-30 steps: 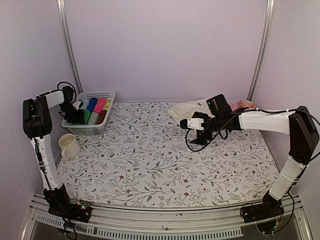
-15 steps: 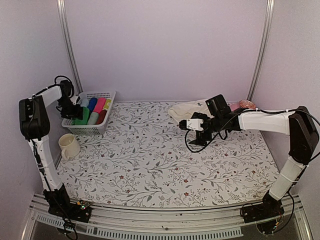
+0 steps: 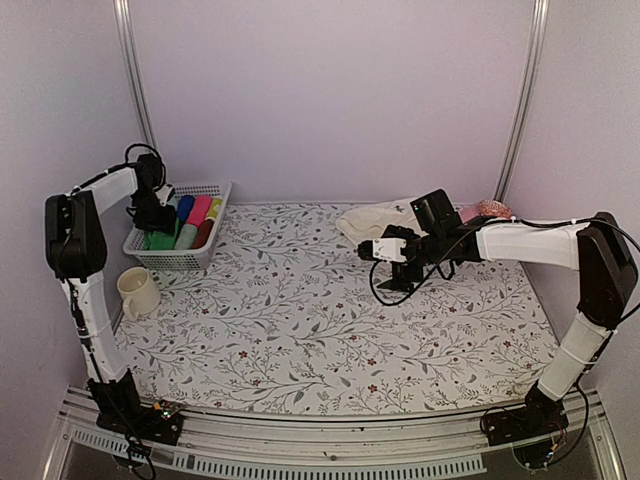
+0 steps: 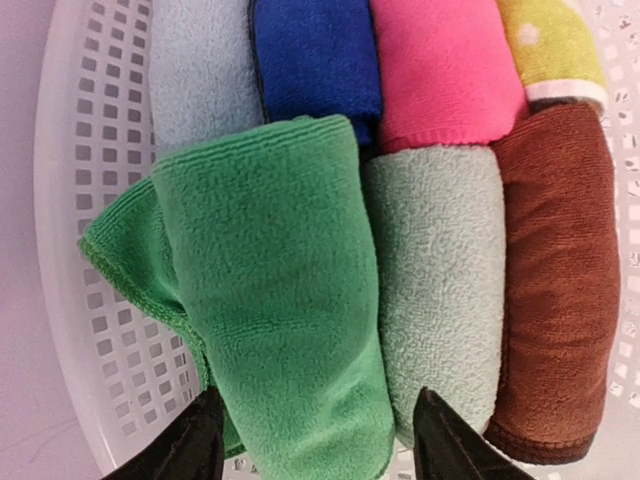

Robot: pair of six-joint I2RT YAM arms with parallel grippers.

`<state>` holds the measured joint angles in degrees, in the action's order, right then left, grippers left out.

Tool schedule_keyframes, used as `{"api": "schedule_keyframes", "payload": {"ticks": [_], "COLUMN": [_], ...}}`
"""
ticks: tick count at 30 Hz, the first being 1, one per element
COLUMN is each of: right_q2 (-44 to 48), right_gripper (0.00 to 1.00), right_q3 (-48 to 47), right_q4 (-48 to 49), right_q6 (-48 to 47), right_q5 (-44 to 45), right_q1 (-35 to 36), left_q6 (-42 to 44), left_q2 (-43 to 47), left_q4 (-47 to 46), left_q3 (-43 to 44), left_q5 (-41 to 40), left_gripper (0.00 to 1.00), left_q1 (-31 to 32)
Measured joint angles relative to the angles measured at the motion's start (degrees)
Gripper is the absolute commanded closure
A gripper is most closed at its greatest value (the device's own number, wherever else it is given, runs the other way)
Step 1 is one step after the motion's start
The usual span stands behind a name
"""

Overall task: Roll the towels
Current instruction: Place the towel in the bin.

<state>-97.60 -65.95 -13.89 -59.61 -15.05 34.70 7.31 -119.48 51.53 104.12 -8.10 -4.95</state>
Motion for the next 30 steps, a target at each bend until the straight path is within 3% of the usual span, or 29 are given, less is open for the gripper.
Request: {"api": "schedule_keyframes", "payload": {"ticks": [20, 26, 30], "right_q2": [-0.3, -0.4, -0.4], "right_gripper": [0.01, 0.01, 0.01], "right_q3": [0.0, 0.0, 0.0], "right_q4": [0.0, 0.0, 0.0], "right_q6": [-0.4, -0.4, -0.3], "right_q5": [0.0, 0.0, 0.0], "right_q1": [0.2, 0.2, 0.2], "left_q6": [0.3, 1.1, 1.3], "left_q2": [-3.8, -4.2, -5.1], "left_q4": [-2.8, -3.8, -4.3], "left_q3": [0.0, -1.3, -1.5], "left_q5": [-6.0, -6.6, -6.5], "left_gripper": [0.36, 0.42, 0.52], "left_q1": [1.7, 1.7, 1.4]}}
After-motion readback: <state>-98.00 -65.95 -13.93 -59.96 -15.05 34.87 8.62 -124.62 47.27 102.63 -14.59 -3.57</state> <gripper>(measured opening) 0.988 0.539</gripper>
